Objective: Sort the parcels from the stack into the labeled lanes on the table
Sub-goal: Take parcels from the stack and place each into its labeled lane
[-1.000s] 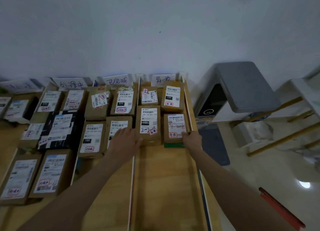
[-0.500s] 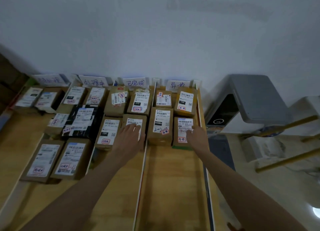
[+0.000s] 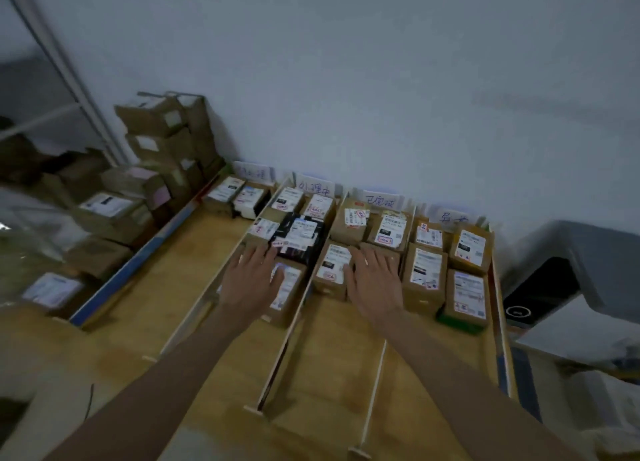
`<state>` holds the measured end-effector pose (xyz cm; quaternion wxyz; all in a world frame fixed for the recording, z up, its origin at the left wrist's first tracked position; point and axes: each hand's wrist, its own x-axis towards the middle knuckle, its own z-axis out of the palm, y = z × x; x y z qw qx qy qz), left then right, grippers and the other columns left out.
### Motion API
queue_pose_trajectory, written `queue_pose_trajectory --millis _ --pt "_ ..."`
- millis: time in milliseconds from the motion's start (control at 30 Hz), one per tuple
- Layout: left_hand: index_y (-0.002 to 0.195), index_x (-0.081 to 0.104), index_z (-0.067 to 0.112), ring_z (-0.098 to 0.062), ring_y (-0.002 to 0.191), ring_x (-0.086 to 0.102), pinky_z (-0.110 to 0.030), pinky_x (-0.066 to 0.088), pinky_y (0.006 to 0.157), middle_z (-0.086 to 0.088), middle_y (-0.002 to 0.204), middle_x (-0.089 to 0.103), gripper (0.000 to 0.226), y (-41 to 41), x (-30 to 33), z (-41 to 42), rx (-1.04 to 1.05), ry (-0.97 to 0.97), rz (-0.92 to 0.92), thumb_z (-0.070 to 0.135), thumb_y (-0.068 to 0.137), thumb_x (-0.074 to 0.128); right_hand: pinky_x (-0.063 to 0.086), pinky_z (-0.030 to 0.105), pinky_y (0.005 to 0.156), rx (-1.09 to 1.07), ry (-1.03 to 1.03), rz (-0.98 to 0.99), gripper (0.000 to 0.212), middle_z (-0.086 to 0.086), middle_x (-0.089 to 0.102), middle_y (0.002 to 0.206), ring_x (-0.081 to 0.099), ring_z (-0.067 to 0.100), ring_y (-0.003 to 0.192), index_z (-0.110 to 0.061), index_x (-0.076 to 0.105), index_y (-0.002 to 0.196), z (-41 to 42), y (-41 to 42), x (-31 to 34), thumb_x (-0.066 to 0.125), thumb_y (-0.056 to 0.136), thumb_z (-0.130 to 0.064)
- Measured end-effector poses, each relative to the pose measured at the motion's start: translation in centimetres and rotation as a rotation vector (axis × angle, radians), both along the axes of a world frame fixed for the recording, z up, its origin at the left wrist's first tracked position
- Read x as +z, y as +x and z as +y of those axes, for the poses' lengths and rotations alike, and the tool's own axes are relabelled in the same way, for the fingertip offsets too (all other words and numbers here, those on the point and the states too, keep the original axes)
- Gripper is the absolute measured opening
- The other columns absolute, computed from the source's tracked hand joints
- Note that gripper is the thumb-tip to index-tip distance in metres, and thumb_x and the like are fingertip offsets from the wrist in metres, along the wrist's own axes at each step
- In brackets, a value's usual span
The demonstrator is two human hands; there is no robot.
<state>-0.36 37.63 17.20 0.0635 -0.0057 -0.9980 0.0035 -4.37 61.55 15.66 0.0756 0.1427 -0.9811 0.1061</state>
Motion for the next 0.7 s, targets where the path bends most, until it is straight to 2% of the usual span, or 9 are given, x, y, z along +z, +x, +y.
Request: queue_pose_trajectory --millis 300,400,633,700 --pt "0.142 0.045 0.019 -0.021 0.137 0.039 -0.041 0.027 0.116 -0.002 0.146 0.047 0.053 12.3 -0.5 -17.0 0.243 0.004 0.002 0.048 0.102 0.028 0.019 0.045 0.121 0.215 0.067 0.005 0.054 0.005 0.036 0.157 0.028 0.024 0.147 -0.019 0.037 0.151 -19.3 7.7 1.5 0.020 0.106 -0.043" --pt "0.140 0.047 0.019 -0.020 0.134 0.042 -0.040 0.030 0.114 -0.001 0.142 0.049 0.053 14.9 0.1 -21.7 0.306 -0.017 0.006 0.050 0.101 0.028 0.021 0.044 0.119 0.267 0.078 0.023 0.051 0.005 0.041 0.153 0.033 0.025 0.143 -0.018 0.040 0.148 -24.5 9.3 1.7 0.023 0.106 -0.043" --pt "0.137 0.051 0.015 -0.024 0.128 0.047 -0.042 0.034 0.109 -0.005 0.136 0.054 0.050 16.7 0.4 -31.7 0.378 -0.011 0.029 0.044 0.100 0.034 0.029 0.043 0.114 0.347 0.058 0.035 0.049 0.005 0.047 0.146 0.041 0.026 0.134 -0.019 0.046 0.143 -35.5 8.8 1.2 0.028 0.104 -0.043" --pt "0.135 0.052 0.016 -0.024 0.127 0.047 -0.041 0.034 0.109 -0.004 0.135 0.054 0.051 16.2 0.0 -34.4 0.395 -0.006 0.023 0.045 0.100 0.029 0.031 0.043 0.112 0.354 0.047 0.033 0.048 0.004 0.049 0.143 0.044 0.025 0.131 -0.019 0.047 0.141 -38.5 7.9 0.5 0.029 0.103 -0.044"
